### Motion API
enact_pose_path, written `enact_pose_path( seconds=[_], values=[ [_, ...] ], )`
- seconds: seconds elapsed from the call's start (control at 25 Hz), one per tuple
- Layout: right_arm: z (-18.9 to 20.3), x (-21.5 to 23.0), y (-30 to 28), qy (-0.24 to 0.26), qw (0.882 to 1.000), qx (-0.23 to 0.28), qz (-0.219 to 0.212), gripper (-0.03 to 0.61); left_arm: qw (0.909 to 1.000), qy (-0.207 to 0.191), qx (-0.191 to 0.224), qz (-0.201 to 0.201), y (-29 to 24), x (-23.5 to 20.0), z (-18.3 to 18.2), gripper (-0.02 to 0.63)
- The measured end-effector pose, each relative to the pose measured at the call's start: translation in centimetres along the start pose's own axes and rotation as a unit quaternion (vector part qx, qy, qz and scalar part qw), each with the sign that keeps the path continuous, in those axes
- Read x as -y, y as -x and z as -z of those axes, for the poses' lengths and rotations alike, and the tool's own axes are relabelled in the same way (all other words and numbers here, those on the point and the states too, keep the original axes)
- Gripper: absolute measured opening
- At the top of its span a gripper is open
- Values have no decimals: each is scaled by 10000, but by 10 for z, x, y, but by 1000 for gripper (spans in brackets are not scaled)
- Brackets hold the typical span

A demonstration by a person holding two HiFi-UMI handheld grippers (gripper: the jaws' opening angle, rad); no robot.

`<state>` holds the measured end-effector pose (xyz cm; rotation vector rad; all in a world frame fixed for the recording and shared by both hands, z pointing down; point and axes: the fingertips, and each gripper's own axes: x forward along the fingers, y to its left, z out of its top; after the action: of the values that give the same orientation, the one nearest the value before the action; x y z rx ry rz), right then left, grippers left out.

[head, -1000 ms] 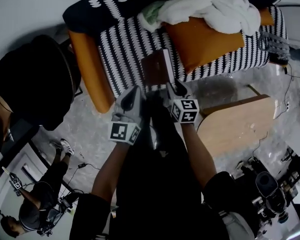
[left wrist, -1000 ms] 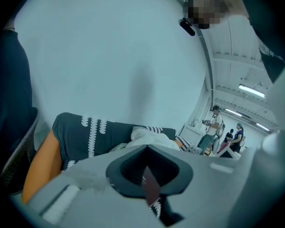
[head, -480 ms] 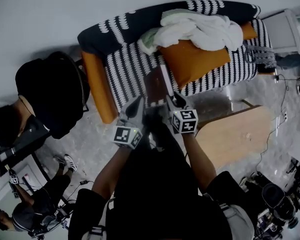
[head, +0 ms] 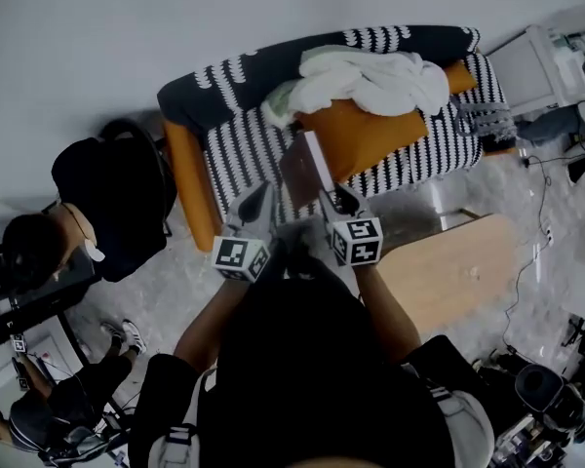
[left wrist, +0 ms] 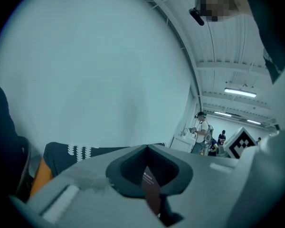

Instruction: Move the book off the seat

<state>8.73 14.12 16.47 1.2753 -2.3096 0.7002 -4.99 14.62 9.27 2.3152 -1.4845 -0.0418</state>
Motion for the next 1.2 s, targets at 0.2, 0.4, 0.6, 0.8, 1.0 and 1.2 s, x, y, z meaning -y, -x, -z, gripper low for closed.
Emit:
enact_pose_path(
  seconds=[0.2,0.4,0.6,0.8,1.0,1.2],
  values=[
    [-18,-3,28,38,9998,177,61,143,9997,-157,132,113,1,6,-19,5],
    [-39,-10,50,14,9992,379,93,143,9994,-151,234,202,5,12,-31,5],
    [-56,-20,64,-4,9982,587,85,141,9987,-105,309,383,12,22,-42,5],
    [-71,-32,66,56,9971,763,43,141,9977,-67,457,501,23,29,-56,5],
    [-74,-39,62,74,9971,763,34,141,9977,-133,402,531,23,26,-56,5],
    [-75,-42,60,47,9970,771,62,140,9971,-426,178,603,21,26,-49,5]
  ],
)
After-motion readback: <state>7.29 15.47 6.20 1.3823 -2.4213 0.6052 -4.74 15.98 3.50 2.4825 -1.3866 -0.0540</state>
